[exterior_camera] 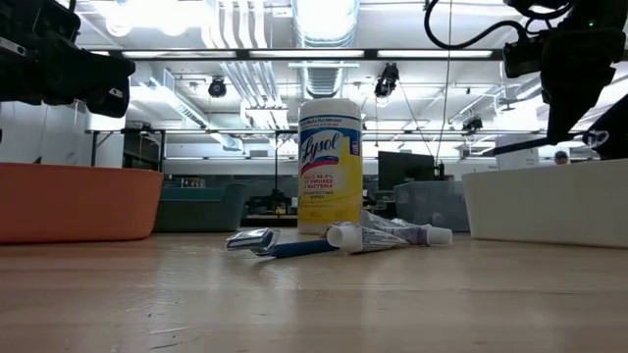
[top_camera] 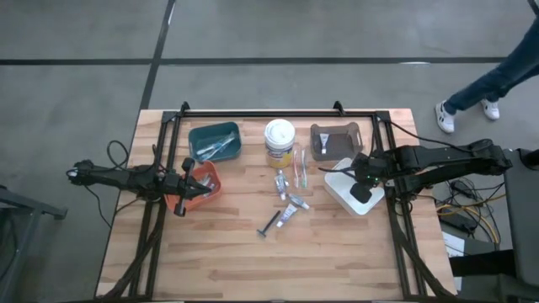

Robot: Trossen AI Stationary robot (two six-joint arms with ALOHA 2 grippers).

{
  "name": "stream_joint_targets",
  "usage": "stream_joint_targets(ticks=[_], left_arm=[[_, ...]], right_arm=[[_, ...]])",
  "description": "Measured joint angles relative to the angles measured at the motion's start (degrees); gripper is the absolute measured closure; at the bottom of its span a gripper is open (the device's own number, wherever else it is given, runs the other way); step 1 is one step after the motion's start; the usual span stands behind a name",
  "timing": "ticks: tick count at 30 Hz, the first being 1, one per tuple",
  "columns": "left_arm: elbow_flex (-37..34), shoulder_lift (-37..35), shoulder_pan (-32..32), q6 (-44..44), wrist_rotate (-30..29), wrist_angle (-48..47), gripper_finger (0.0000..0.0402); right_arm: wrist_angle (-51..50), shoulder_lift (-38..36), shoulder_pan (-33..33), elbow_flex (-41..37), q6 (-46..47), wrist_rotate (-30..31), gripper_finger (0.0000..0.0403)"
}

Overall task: Pick & Place Travel size toiletries
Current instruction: Put the top razor into the white bin, then put the razor into the white bin

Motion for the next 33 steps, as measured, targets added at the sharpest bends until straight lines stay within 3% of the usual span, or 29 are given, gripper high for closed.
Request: stream_joint_targets(ticks=[15, 27, 33], left_arm=[[0.0, 0.0, 0.0, 0.0, 0.0, 0.0, 0.0394], [0.0, 0.0, 0.0, 0.0, 0.0, 0.0, 0.0394], [0.0, 0.0, 0.0, 0.0, 0.0, 0.0, 0.0394]], right_arm=[[0.3, 0.0, 0.0, 0.0, 1.0, 0.0, 0.032], [0.7, 0.0, 0.0, 0.0, 1.0, 0.0, 0.0229], [1.5, 0.0, 0.0, 0.0, 1.0, 0.0, 0.0208]])
